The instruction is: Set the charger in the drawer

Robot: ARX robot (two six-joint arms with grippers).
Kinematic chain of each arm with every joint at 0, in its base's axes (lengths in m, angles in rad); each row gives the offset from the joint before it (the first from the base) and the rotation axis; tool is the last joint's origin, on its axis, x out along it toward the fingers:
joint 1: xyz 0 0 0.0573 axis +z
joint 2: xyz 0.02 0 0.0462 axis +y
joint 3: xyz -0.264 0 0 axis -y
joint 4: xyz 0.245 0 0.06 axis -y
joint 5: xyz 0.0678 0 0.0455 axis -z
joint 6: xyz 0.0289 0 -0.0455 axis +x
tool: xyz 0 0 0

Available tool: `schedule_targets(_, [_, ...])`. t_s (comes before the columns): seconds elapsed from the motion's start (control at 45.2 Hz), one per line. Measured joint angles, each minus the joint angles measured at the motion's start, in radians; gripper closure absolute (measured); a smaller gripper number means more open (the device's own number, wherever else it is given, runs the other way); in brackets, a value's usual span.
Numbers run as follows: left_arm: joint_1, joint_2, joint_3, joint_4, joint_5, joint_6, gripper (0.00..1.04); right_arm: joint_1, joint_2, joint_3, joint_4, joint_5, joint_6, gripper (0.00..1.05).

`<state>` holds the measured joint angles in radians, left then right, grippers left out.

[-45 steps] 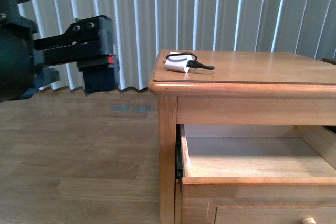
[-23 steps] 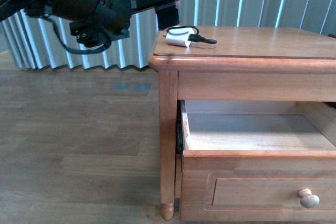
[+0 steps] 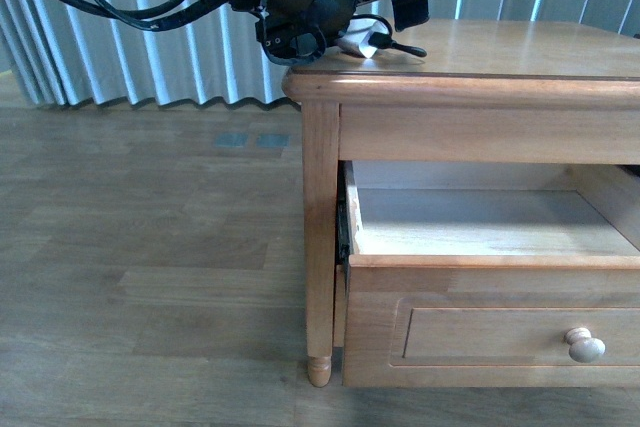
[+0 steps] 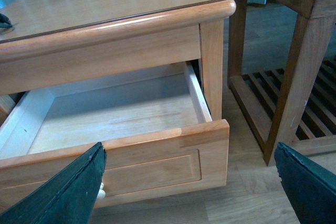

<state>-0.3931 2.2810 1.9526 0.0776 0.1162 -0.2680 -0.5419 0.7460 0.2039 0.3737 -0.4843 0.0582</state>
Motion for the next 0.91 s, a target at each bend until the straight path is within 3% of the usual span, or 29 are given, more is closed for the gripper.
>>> schedule_targets(0.288, [0.001,0.035,0.054,-0.008,0.010,-0.025,0.07,0.000,0.000,0.000,0.000,0.000,0.000,0.08])
schedule_targets(0.553, [0.003,0.076,0.130,-0.068,0.017,-0.027,0.45,0.000,0.000,0.000,0.000,0.000,0.000,0.08])
schedule_targets(0.907, [0.006,0.090,0.163,-0.086,0.046,-0.026,0.48,0.000,0.000,0.000,0.000,0.000,0.000,0.08])
